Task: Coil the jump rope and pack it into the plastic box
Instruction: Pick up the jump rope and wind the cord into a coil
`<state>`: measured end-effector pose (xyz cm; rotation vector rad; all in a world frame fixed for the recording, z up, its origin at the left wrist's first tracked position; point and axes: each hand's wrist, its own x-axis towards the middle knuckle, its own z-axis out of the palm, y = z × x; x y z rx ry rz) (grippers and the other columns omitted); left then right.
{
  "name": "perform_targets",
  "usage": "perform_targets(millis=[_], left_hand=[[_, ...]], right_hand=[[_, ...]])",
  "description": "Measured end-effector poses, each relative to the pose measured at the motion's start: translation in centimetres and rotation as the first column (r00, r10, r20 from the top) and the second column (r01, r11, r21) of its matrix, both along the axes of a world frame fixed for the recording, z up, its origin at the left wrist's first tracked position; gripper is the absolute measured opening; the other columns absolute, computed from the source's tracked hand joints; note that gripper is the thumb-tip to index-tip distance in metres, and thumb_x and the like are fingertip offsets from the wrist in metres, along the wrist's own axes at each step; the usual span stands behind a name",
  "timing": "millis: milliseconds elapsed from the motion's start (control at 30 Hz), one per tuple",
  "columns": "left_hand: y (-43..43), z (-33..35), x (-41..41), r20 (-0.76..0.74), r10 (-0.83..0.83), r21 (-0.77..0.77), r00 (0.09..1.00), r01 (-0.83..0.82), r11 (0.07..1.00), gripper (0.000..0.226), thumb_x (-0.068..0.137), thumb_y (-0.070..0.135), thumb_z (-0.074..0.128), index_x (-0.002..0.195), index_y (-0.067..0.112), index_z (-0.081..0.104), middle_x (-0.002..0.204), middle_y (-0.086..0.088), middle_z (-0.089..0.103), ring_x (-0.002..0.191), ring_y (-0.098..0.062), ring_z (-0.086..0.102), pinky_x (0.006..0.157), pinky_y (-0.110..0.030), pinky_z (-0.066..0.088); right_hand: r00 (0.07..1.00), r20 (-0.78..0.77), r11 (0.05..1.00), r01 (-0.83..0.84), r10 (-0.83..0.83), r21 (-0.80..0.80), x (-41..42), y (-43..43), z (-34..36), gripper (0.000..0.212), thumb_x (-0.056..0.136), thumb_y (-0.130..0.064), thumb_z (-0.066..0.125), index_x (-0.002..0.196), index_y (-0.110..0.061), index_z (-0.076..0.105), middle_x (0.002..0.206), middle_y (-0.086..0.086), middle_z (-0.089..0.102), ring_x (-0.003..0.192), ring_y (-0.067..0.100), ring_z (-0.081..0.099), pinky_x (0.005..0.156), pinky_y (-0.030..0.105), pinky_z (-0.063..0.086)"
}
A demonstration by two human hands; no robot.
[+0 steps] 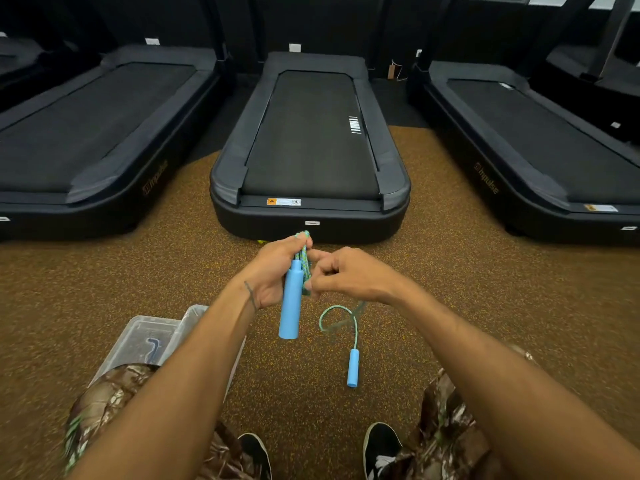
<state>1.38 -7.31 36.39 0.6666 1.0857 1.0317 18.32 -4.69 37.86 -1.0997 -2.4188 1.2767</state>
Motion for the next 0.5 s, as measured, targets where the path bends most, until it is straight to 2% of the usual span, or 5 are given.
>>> perform_targets(millis=[67,200,267,333,500], left_hand=[[0.1,-0.1,-0.2,0.003,-0.009,0.004,1.0,0.009,1.0,0.024,0.104,0.033,0.043,0.093,0.014,0.053,0.084,-0.011,0.071,0.065,-0.025,0.061,0.065,-0.041,0.052],[-0.1,0.2,-0.4,-0.001,-0.03,0.017,1.0,0.03,0.999,0.024,0.103,0.034,0.044,0.1,0.013,0.056,0.081,-0.01,0.069,0.063,-0.025,0.059,0.066,-0.04,0.05],[-0.3,0.2,-0.5,-0.019,-0.029,0.021,0.999,0.03,0.999,0.026,0.103,0.032,0.044,0.104,0.011,0.059,0.081,-0.01,0.067,0.066,-0.023,0.059,0.069,-0.04,0.05],[-0.5,0.0,-0.6,-0.04,-0.05,0.029,0.998,0.051,0.998,0.028,0.102,0.033,0.046,0.108,0.012,0.063,0.092,-0.014,0.066,0.075,-0.026,0.06,0.077,-0.043,0.048],[-1.2,0.0,0.2,-0.03,-0.129,0.028,0.991,0.13,0.991,0.032,0.105,0.025,0.04,0.121,0.008,0.061,0.08,-0.014,0.071,0.087,-0.038,0.072,0.091,-0.046,0.049]], right_hand=[[1.0,0.003,1.0,0.0,0.0,0.015,0.0,0.2,0.0,0.012,0.076,-0.034,0.073,0.071,-0.024,0.076,0.124,-0.004,0.07,0.128,0.021,0.056,0.107,0.05,0.043],[0.998,-0.056,1.0,0.024,-0.024,-0.002,0.0,0.4,0.2,0.011,0.075,-0.032,0.073,0.072,-0.022,0.076,0.114,-0.015,0.073,0.125,0.018,0.06,0.107,0.049,0.045],[0.993,-0.111,0.999,0.05,-0.05,-0.006,0.0,0.4,0.5,0.018,0.079,-0.035,0.074,0.076,-0.017,0.076,0.097,-0.004,0.077,0.105,0.02,0.069,0.096,0.043,0.053],[0.974,-0.207,0.996,0.079,-0.087,-0.049,0.2,0.4,1.1,0.018,0.085,-0.029,0.075,0.078,-0.013,0.074,0.076,-0.003,0.073,0.075,0.006,0.065,0.074,0.025,0.05],[0.939,-0.328,0.993,0.117,-0.101,0.03,0.3,1.9,1.2,0.017,0.086,-0.033,0.074,0.087,-0.016,0.071,0.082,-0.003,0.072,0.08,0.01,0.066,0.078,0.035,0.054]])
